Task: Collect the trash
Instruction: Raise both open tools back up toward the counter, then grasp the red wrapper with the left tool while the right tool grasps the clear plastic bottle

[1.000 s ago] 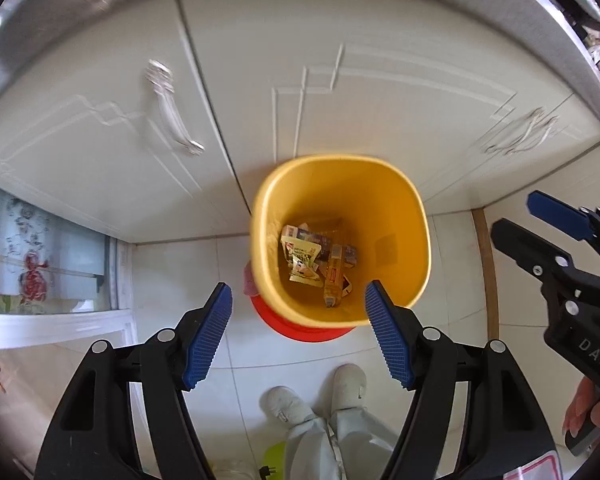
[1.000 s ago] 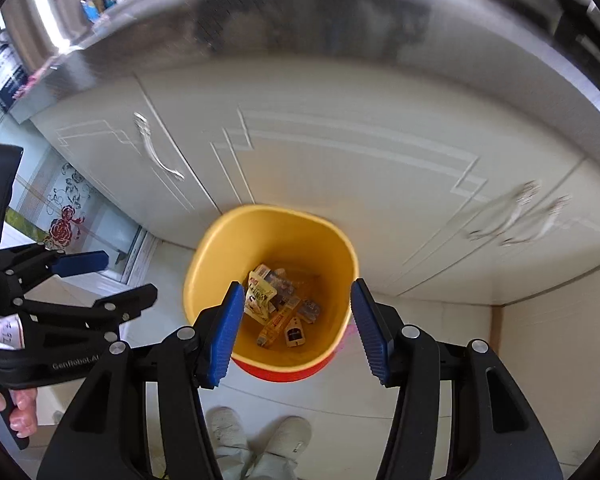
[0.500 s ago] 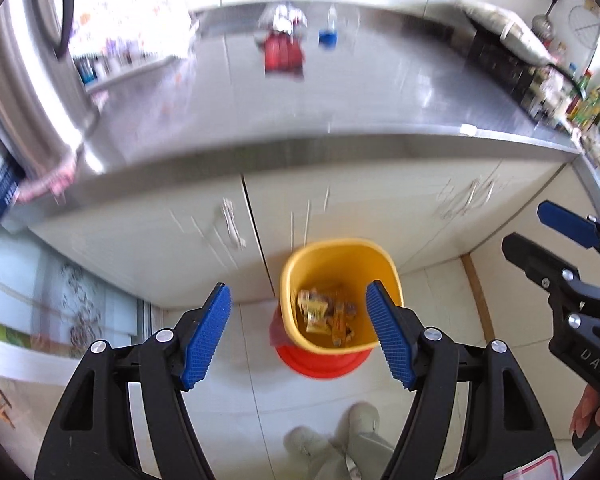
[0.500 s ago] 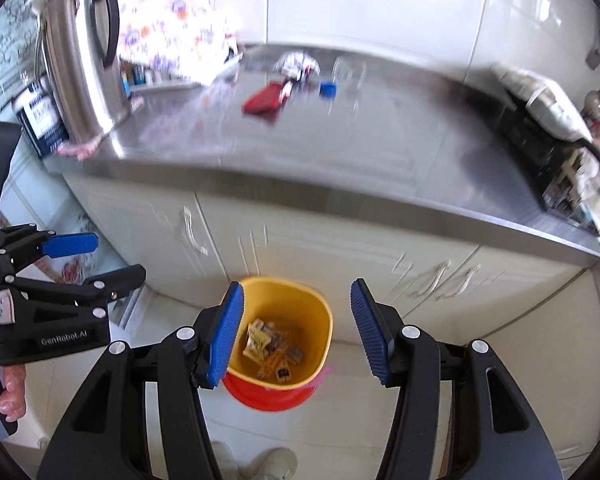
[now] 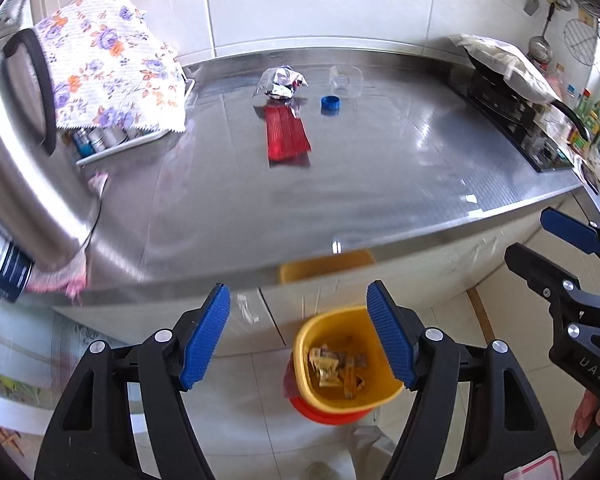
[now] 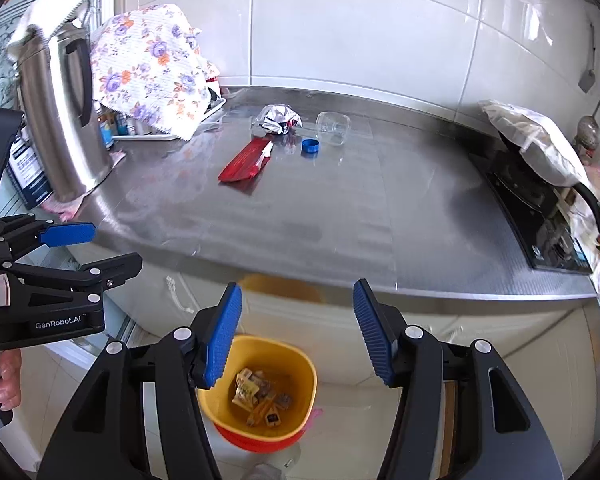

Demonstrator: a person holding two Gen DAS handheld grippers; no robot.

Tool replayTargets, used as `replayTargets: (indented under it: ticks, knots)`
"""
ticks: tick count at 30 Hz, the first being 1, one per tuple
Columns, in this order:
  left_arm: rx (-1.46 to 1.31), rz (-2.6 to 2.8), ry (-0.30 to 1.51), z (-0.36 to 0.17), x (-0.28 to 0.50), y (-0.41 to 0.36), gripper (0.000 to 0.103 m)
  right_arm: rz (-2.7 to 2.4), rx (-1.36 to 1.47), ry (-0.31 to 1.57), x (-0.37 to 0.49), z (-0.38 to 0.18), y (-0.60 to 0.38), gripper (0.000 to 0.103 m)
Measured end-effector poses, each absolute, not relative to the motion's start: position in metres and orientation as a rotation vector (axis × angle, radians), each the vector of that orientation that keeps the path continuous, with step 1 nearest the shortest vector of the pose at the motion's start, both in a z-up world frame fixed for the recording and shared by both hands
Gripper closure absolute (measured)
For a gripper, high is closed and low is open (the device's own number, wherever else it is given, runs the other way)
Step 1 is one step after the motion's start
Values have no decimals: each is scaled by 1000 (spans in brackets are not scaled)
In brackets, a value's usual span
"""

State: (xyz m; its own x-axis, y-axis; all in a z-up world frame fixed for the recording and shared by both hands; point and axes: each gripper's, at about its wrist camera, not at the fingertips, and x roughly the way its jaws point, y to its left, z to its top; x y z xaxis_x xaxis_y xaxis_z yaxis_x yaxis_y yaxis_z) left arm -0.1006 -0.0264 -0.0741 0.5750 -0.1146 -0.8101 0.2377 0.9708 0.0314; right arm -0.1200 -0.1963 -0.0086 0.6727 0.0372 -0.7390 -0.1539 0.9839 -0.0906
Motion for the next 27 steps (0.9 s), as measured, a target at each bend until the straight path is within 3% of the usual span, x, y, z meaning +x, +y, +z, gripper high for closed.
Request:
replayTargets:
  ticks: [14,27]
  knots:
    - [88,-135,994,-91,29,-65,32,189,-125,845,20,-15,-231,44]
    - [95,-116,1033,-109,98,-76,31,167,-70,880,94,-32,-238,44]
